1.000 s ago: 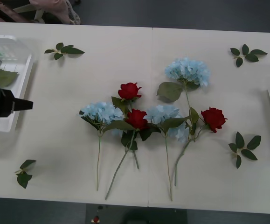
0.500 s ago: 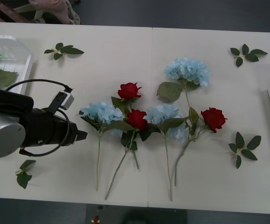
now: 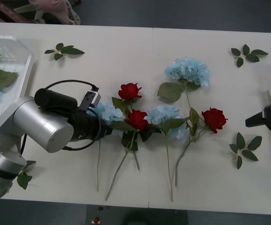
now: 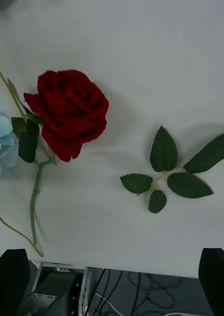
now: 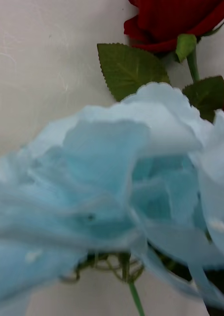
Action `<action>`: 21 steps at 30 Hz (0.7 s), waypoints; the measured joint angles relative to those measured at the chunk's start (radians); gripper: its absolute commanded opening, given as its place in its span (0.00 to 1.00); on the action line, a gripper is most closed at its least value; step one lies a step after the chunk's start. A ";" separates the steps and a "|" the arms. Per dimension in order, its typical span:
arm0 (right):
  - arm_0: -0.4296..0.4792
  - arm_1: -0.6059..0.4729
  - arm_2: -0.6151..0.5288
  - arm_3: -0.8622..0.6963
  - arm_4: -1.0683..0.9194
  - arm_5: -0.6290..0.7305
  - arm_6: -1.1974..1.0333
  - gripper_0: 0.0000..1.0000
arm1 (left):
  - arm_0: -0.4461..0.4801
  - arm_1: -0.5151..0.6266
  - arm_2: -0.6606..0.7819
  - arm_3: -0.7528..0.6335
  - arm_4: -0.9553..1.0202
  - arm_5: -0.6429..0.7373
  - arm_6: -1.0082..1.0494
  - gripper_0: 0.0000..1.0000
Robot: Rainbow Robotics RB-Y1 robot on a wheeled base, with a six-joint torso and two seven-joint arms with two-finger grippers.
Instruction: Put the red flowers into the right box and the blue flowers into the left box
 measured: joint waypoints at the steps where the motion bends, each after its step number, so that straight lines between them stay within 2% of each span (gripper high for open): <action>1: 0.013 0.008 0.011 -0.019 0.011 0.000 -0.034 1.00 | -0.007 -0.008 -0.005 0.030 0.000 -0.024 0.001 1.00; 7: 0.031 0.065 0.129 -0.087 0.117 0.000 -0.215 1.00 | -0.047 -0.025 -0.063 0.143 0.000 -0.119 0.013 1.00; 17: 0.005 0.200 0.279 -0.126 0.349 0.000 -0.390 1.00 | -0.061 -0.025 -0.105 0.159 0.010 -0.126 0.023 1.00; 18: -0.002 0.215 0.292 -0.126 0.377 0.000 -0.404 1.00 | -0.061 -0.025 -0.105 0.159 0.010 -0.126 0.023 0.90; 21: -0.022 0.257 0.326 -0.119 0.450 -0.001 -0.451 1.00 | -0.061 -0.025 -0.105 0.159 0.010 -0.126 0.023 0.42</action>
